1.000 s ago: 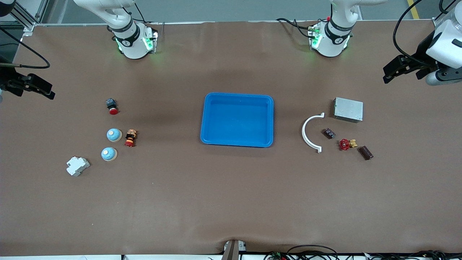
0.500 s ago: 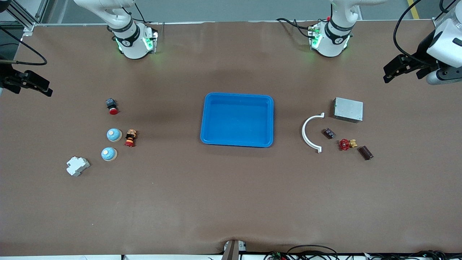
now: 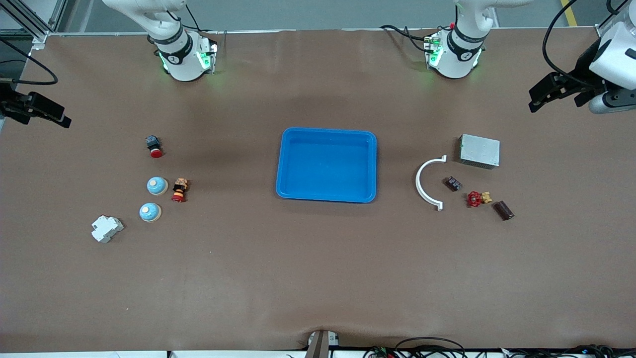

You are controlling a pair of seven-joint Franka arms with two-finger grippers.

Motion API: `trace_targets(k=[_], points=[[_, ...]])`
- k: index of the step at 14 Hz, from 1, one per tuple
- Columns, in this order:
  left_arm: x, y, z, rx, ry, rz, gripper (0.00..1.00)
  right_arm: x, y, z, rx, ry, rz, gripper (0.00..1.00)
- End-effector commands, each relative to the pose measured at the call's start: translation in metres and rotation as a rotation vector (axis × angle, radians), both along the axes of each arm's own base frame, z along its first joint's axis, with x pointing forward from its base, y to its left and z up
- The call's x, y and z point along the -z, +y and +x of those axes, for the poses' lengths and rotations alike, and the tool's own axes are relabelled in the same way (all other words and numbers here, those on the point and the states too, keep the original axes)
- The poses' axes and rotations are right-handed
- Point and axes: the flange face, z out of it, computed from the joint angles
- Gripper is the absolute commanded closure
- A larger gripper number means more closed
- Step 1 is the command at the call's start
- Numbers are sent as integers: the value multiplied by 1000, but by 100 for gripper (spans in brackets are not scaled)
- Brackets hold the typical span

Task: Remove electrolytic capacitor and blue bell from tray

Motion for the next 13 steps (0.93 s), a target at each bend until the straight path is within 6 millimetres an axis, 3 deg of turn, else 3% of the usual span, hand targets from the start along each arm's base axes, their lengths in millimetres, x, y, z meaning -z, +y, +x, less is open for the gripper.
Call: trace_targets(k=[1, 5, 13], points=[[-9, 4, -8, 22, 1, 10, 0, -5, 3, -10, -14, -6, 12, 0], [-9, 3, -10, 27, 8, 8, 0, -27, 8, 2, -23, -57, -7, 0], [-10, 0, -8, 33, 9, 1, 0, -25, 10, 6, -33, -60, -16, 0]])
